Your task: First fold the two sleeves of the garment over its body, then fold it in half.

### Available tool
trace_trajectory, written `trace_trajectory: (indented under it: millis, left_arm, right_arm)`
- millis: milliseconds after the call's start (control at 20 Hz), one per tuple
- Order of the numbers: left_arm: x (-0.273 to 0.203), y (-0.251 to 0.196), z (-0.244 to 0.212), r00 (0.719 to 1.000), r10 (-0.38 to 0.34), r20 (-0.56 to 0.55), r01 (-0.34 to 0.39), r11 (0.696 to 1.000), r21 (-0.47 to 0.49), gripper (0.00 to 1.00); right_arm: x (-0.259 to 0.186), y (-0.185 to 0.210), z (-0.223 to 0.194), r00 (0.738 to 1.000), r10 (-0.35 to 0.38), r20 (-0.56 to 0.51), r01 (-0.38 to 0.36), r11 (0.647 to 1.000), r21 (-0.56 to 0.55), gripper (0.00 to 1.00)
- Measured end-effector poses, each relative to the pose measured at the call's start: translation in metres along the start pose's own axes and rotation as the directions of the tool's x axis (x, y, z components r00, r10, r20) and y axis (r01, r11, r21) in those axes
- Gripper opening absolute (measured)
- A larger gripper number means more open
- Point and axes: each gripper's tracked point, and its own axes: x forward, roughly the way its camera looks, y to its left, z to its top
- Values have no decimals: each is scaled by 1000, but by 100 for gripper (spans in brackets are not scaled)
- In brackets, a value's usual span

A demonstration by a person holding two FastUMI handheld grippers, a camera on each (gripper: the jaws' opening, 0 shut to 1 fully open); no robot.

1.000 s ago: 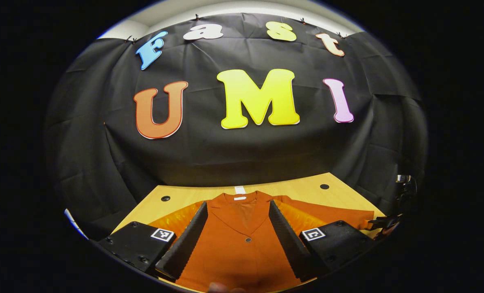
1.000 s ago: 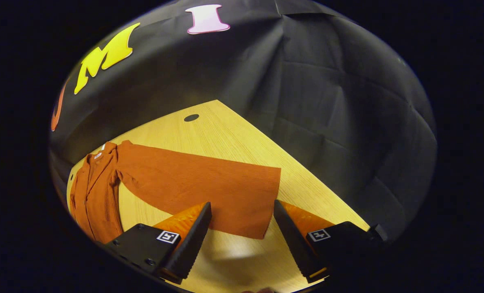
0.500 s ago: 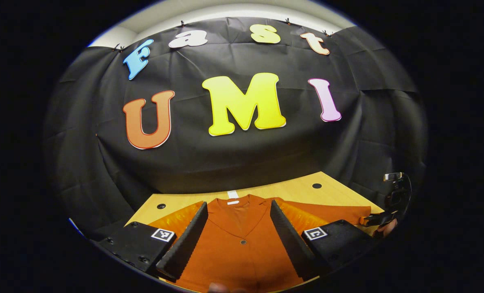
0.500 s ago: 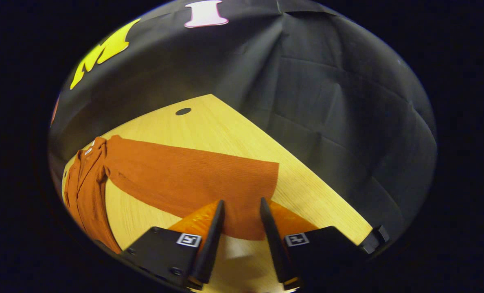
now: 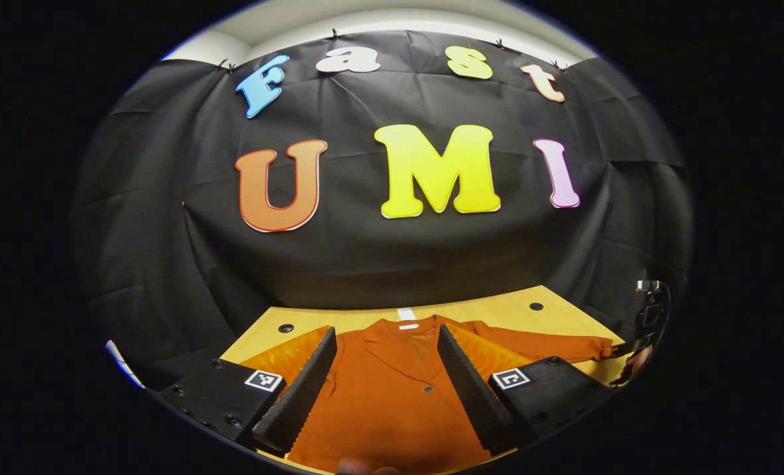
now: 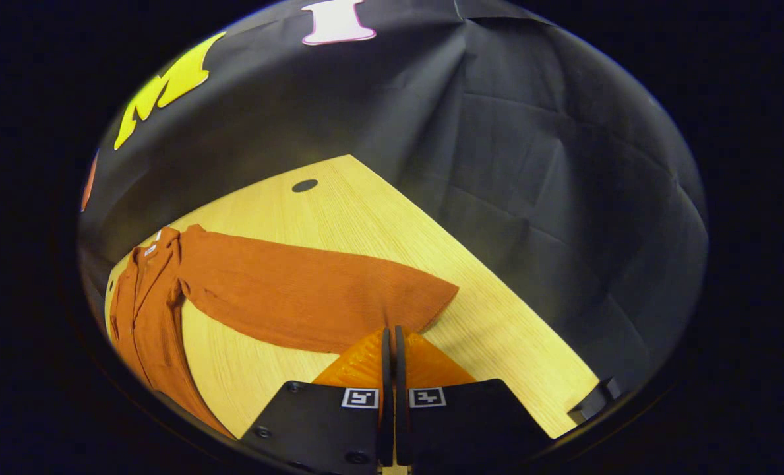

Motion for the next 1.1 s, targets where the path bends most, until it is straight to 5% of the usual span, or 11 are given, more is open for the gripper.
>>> trace_trajectory:
  millis: [250,600,850,1100]
  left_arm:
    - [4,27,-10,999,33,-9,-33,999,-36,99]
    - [7,70,-26,997,74,-16,-75,993,-88,100]
    - [1,122,-39,989,150,-4,-150,983,-102,99]
    - [-10,178,-48,972,234,11,-231,964,-131,99]
  right_arm:
    - [-22,28,73,992,38,124,-30,998,-64,2]
    - [-68,147,180,942,207,264,-152,965,-213,2]
    - [-115,276,234,872,369,321,-265,908,-324,2]
    - [-143,419,215,781,542,309,-375,803,-463,2]
